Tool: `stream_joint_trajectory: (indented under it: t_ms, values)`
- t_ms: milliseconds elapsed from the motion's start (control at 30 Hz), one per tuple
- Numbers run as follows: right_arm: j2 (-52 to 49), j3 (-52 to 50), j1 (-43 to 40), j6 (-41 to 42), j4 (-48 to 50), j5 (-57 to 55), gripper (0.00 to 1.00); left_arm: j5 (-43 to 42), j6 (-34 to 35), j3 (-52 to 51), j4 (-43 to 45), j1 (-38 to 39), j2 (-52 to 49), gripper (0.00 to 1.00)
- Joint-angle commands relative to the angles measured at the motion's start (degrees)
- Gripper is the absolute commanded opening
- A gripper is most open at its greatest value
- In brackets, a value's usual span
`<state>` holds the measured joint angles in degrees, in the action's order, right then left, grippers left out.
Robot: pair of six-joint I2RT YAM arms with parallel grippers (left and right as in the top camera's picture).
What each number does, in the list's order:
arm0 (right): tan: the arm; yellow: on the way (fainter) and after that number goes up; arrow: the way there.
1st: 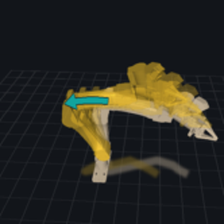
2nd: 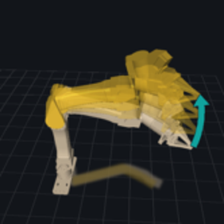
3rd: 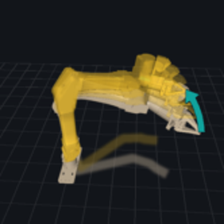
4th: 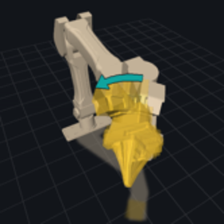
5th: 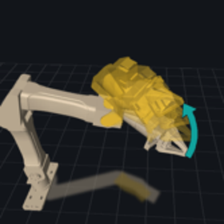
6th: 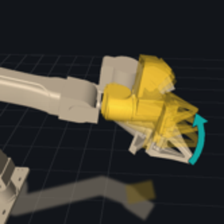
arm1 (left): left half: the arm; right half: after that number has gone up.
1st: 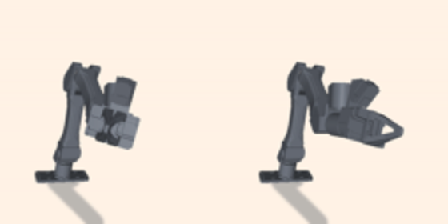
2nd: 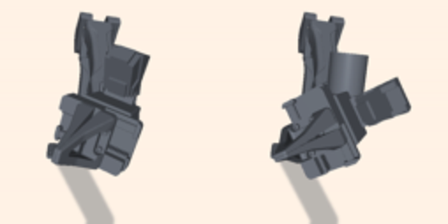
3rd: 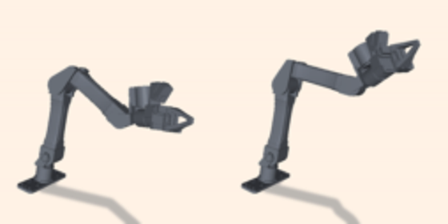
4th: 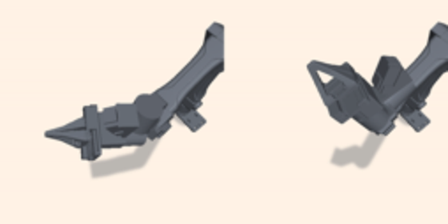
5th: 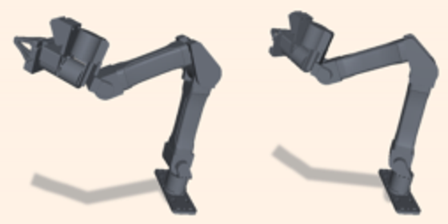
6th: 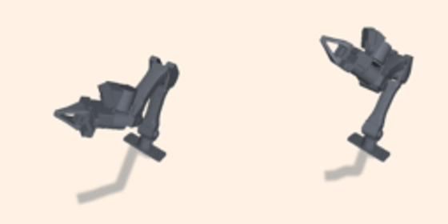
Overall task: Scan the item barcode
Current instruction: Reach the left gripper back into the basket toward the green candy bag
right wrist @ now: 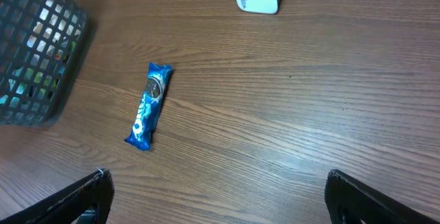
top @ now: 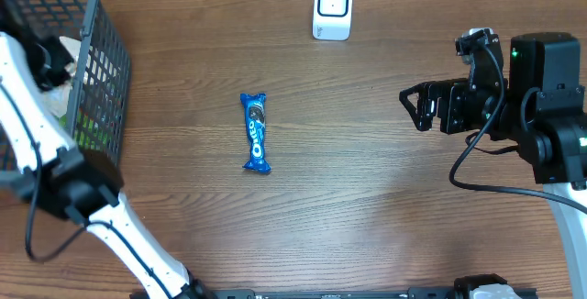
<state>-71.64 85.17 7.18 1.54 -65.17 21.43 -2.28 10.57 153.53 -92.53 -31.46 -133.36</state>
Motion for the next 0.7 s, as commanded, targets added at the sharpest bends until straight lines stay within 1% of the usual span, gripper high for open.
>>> stream_joint_trajectory:
  t_ms: [0,33,67,133,200,233,267,300,333,400,533,667]
  values:
    - [0.1,1.4,0.2,0.2,0.3,-0.3,0.99,6.9,2.8,2.0,0.6,0.3,6.9,0.04]
    - [0.1,1.4,0.2,0.2,0.4,-0.3,0.99,7.9,2.8,2.0,1.0,0.3,7.1,0.13]
    - [0.1,1.4,0.2,0.2,0.5,-0.3,0.99,8.5,2.8,2.0,1.2,0.3,7.1,0.24]
    - [0.1,1.4,0.2,0.2,0.5,-0.3,0.99,8.9,2.8,1.4,2.3,0.3,6.6,0.44]
    - [0.1,1.4,0.2,0.2,0.5,-0.3,0.99,8.8,2.7,0.6,4.2,0.3,5.3,0.61]
    - [0.1,1.4,0.2,0.2,0.5,-0.3,0.99,8.9,2.7,0.3,5.2,0.3,4.6,0.71]
    - [0.1,1.4,0.2,0.2,0.5,-0.3,0.99,8.8,2.2,0.2,6.3,0.3,3.6,0.78]
    - [0.1,1.4,0.2,0.2,0.5,-0.3,0.99,8.6,1.5,0.2,7.4,0.4,2.4,0.82]
    - [0.1,1.4,0.2,0.2,0.5,-0.3,0.99,8.5,0.8,0.2,8.3,0.4,1.4,0.85]
    - [0.1,1.4,0.2,0.2,0.5,-0.3,0.99,8.4,-0.8,0.2,10.4,0.4,-1.3,0.87]
    - [0.1,1.4,0.2,0.2,0.5,-0.3,0.99,8.4,-3.2,0.2,13.1,0.4,-6.2,0.85]
    - [-0.2,1.4,0.2,0.2,0.4,-0.3,0.99,8.4,-4.5,0.2,15.1,0.5,-9.8,0.86]
